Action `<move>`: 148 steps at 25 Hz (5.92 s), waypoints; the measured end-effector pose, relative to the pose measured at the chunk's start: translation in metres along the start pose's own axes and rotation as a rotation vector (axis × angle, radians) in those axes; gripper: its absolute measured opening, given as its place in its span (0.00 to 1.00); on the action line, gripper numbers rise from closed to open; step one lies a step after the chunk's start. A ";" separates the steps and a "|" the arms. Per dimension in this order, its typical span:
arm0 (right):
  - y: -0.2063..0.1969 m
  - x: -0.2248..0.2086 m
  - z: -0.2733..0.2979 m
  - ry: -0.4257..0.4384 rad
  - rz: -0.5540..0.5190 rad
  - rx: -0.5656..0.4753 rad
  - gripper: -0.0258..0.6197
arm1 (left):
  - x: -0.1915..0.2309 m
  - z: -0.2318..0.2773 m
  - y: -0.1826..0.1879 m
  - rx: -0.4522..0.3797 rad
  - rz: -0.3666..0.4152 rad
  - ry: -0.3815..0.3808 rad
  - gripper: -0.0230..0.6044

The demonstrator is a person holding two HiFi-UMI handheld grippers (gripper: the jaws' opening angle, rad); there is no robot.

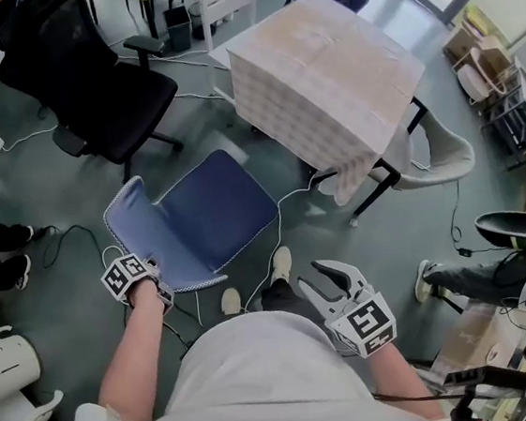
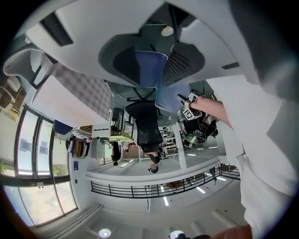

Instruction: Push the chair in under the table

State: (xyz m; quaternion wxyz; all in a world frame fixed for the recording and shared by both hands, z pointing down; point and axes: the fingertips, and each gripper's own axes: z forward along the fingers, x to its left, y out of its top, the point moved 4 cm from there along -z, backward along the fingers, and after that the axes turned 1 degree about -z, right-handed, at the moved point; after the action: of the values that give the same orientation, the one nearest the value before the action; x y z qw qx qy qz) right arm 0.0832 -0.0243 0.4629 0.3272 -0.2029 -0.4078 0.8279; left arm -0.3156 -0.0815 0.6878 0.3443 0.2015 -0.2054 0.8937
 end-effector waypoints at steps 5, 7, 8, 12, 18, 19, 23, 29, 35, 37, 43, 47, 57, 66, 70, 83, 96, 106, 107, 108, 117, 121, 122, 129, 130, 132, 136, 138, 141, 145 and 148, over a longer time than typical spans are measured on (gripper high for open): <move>0.019 -0.051 0.005 0.021 -0.011 -0.017 0.28 | -0.020 0.005 0.000 -0.015 -0.058 0.033 0.16; 0.020 -0.068 0.006 0.027 -0.006 -0.017 0.28 | -0.035 0.012 -0.005 -0.012 -0.051 0.032 0.15; 0.019 -0.076 0.005 0.031 -0.006 -0.015 0.28 | -0.043 0.015 -0.008 -0.012 -0.047 0.029 0.15; 0.017 -0.102 0.005 0.044 -0.002 -0.018 0.28 | -0.080 0.034 -0.019 -0.012 -0.029 0.011 0.15; 0.018 -0.142 -0.003 0.035 0.016 -0.016 0.28 | -0.134 0.060 -0.019 -0.016 -0.056 0.000 0.15; 0.019 -0.149 -0.004 0.032 0.019 -0.016 0.28 | -0.143 0.064 -0.017 -0.017 -0.059 -0.001 0.15; 0.017 -0.174 -0.011 0.020 0.031 -0.016 0.28 | -0.175 0.080 -0.015 -0.015 -0.051 -0.006 0.15; 0.008 -0.210 -0.019 0.010 0.053 -0.010 0.28 | -0.222 0.108 -0.012 -0.016 -0.046 -0.018 0.15; 0.002 -0.240 -0.024 -0.001 0.072 -0.007 0.28 | -0.264 0.133 -0.014 -0.013 -0.056 -0.029 0.16; -0.001 -0.248 -0.026 -0.005 0.082 -0.008 0.28 | -0.277 0.141 -0.016 -0.012 -0.059 -0.030 0.16; -0.007 -0.268 -0.030 -0.014 0.109 -0.002 0.28 | -0.315 0.162 -0.018 -0.003 -0.067 -0.038 0.16; -0.011 -0.276 -0.033 -0.018 0.121 0.007 0.28 | -0.336 0.173 -0.018 0.005 -0.061 -0.046 0.17; -0.018 -0.281 -0.034 -0.021 0.142 0.017 0.28 | -0.354 0.184 -0.023 0.017 -0.071 -0.054 0.18; -0.012 -0.267 -0.033 -0.014 0.128 0.003 0.28 | -0.348 0.179 -0.024 0.045 0.027 0.006 0.30; -0.013 -0.253 -0.034 -0.020 0.125 -0.005 0.28 | -0.352 0.167 -0.018 0.014 0.054 0.000 0.32; 0.004 -0.176 -0.017 -0.025 0.063 -0.055 0.28 | -0.330 0.048 0.012 -0.136 0.240 -0.240 0.32; 0.020 -0.063 -0.004 -0.067 -0.023 -0.067 0.09 | -0.295 -0.105 -0.040 -0.079 0.682 -0.727 0.05; 0.024 0.023 0.000 -0.067 -0.040 -0.093 0.07 | -0.260 -0.189 -0.081 -0.045 1.055 -0.861 0.05; 0.025 0.030 0.001 -0.062 -0.045 -0.095 0.06 | -0.255 -0.194 -0.082 -0.055 1.081 -0.850 0.05; 0.026 0.036 0.001 -0.057 -0.051 -0.097 0.06 | -0.251 -0.198 -0.082 -0.065 1.100 -0.840 0.05; 0.040 0.066 -0.001 -0.065 -0.076 -0.100 0.06 | -0.235 -0.212 -0.084 -0.033 1.104 -0.869 0.05; 0.043 0.074 0.001 -0.063 -0.083 -0.098 0.06 | -0.231 -0.213 -0.086 -0.024 1.119 -0.868 0.05; 0.043 0.075 0.003 -0.063 -0.083 -0.098 0.06 | -0.230 -0.213 -0.086 -0.024 1.121 -0.865 0.05; 0.043 0.087 0.008 -0.066 -0.091 -0.086 0.06 | -0.218 -0.210 -0.082 -0.013 1.106 -0.858 0.05; 0.043 0.088 0.008 -0.066 -0.094 -0.082 0.06 | -0.217 -0.209 -0.082 -0.011 1.105 -0.856 0.05; 0.044 0.089 0.008 -0.068 -0.100 -0.071 0.06 | -0.215 -0.209 -0.081 -0.009 1.102 -0.851 0.05; 0.043 0.092 0.011 -0.066 -0.104 -0.067 0.06 | -0.210 -0.207 -0.081 -0.004 1.098 -0.843 0.05; 0.041 0.093 0.012 -0.066 -0.105 -0.063 0.06 | -0.207 -0.205 -0.082 0.000 1.094 -0.841 0.05; 0.040 0.093 0.011 -0.066 -0.099 -0.045 0.06 | -0.206 -0.203 -0.082 0.008 1.086 -0.837 0.05; 0.044 0.090 0.010 -0.067 -0.103 -0.056 0.06 | -0.209 -0.200 -0.082 0.018 1.085 -0.833 0.05; 0.041 0.084 0.009 -0.068 -0.101 -0.050 0.06 | -0.212 -0.191 -0.084 0.028 1.080 -0.826 0.05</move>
State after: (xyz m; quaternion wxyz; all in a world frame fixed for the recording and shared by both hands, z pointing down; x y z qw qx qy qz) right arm 0.0030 0.0115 0.4289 0.3496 -0.1619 -0.4488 0.8063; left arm -0.1546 -0.0404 0.4411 -0.2594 0.3999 -0.3804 0.7925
